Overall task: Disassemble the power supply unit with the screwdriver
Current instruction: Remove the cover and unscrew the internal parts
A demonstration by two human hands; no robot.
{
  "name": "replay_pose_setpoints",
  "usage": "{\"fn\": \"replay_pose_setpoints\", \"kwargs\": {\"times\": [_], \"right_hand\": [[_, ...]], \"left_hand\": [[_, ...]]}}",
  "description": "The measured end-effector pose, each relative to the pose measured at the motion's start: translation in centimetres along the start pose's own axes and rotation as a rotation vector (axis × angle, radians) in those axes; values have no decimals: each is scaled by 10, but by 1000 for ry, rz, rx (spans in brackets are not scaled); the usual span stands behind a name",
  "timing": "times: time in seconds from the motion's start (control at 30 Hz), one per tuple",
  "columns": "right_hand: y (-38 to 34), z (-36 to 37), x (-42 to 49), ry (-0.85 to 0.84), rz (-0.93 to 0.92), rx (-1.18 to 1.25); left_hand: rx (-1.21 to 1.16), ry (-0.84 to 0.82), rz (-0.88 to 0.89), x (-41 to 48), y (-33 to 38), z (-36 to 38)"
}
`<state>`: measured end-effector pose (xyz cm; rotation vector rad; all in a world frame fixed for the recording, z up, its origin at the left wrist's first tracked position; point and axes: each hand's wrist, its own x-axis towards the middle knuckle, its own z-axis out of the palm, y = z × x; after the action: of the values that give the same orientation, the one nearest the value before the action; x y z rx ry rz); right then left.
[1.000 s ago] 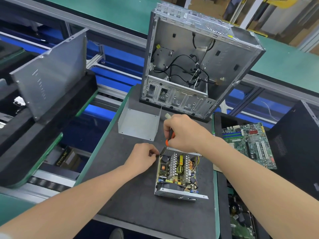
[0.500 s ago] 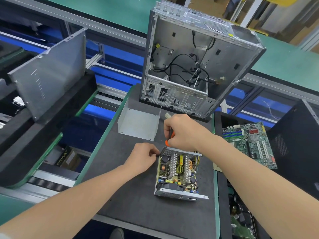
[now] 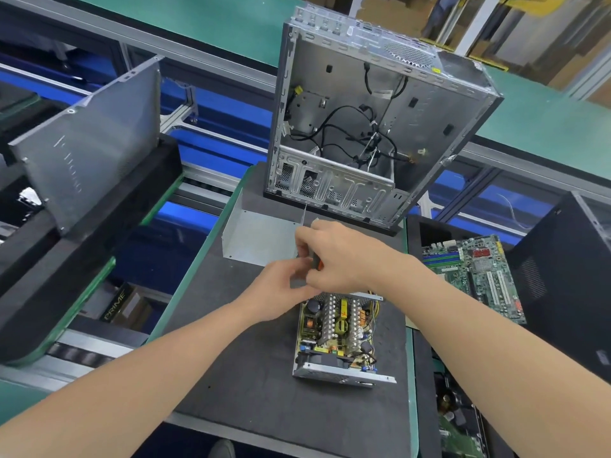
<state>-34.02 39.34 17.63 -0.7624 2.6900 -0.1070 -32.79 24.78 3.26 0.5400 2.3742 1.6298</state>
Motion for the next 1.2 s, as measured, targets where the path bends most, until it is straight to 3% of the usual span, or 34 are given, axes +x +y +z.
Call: {"fn": "replay_pose_setpoints", "kwargs": {"times": [0.07,0.17,0.23,0.4,0.53,0.67,0.77,0.87,0.97,1.2], "right_hand": [[-3,2,1,75,38,-9],[-5,8,0,262,238,-255],[-6,8,1,224,288,-292],[9,-8,1,12,15,-127],[17,-8,2,-88,-240,-149],[19,-5,2,-97,-251,-137],[12,-3,-3,37,-141,-100],[3,6,-4,267,143,-320],[-4,11,0,214,283,-284],[8,-3,-3,-49,-93,-88]], "left_hand": [[31,8,14,8,4,-1],[41,-10,-3,16,4,0],[4,-14,-10,16,2,-1],[-64,-31,10,16,1,-5],[-31,-15,-10,17,0,-4],[-8,-6,-11,16,3,-3],[67,-2,10,17,3,-3],[45,-24,6,18,2,-2],[5,-21,-14,17,1,-3],[-5,-10,-11,16,0,-4]]}}
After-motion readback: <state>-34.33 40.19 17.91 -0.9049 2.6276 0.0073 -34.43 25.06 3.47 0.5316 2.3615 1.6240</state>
